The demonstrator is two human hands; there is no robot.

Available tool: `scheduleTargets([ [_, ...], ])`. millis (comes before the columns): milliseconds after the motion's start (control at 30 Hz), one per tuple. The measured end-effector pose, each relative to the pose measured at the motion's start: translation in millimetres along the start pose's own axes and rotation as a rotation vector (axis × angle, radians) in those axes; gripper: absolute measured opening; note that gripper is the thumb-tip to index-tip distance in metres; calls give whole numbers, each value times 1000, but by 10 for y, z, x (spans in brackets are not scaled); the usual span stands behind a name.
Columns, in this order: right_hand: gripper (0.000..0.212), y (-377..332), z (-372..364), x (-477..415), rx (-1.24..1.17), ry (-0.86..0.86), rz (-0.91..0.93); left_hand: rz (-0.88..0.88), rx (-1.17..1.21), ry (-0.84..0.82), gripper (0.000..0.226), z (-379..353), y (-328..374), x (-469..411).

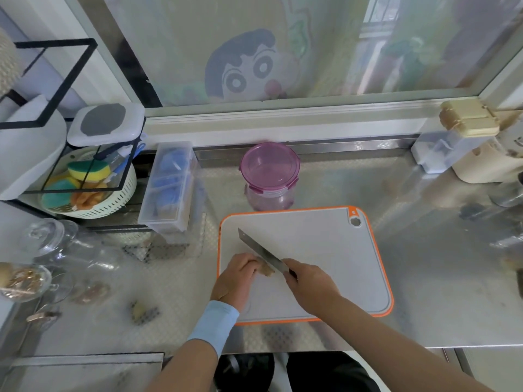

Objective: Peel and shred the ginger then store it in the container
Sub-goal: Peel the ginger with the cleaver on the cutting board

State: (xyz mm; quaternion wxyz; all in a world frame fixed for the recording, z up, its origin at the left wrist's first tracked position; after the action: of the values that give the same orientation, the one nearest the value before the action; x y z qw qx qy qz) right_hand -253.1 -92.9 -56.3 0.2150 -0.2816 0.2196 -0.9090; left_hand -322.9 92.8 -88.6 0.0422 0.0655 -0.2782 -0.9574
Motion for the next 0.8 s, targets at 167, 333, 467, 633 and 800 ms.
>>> scheduleTargets([
  [167, 40, -14, -51, -6, 11, -31, 5, -56, -79, -44, 27, 50, 8, -71],
  [333, 39, -12, -85, -65, -28, -47, -2, -133, -18, -114, 21, 47, -58, -8],
  [467, 37, -14, -90, -50, -45, -51, -20, -190, -50, -166, 53, 22, -53, -23],
  [633, 38, -57, -31, -40, 19, -62, -5, -195, -44, -137, 63, 34, -62, -5],
  [800, 38, -148, 19, 64, 71, -31, 5, -197, 21, -122, 72, 63, -14, 19],
])
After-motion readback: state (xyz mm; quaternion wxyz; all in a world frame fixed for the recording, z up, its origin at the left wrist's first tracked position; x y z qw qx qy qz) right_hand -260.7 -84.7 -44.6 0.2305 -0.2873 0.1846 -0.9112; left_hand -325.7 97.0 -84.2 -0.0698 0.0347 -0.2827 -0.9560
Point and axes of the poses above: each hand's wrist, its own x-axis away from the middle knuckle, its own z-axis out of the back of the hand, y = z × x, the point moved 1 cm from there along -x, towards the middle knuckle, and after that the axes turned 1 degree about -y, right-handed, at the moved point
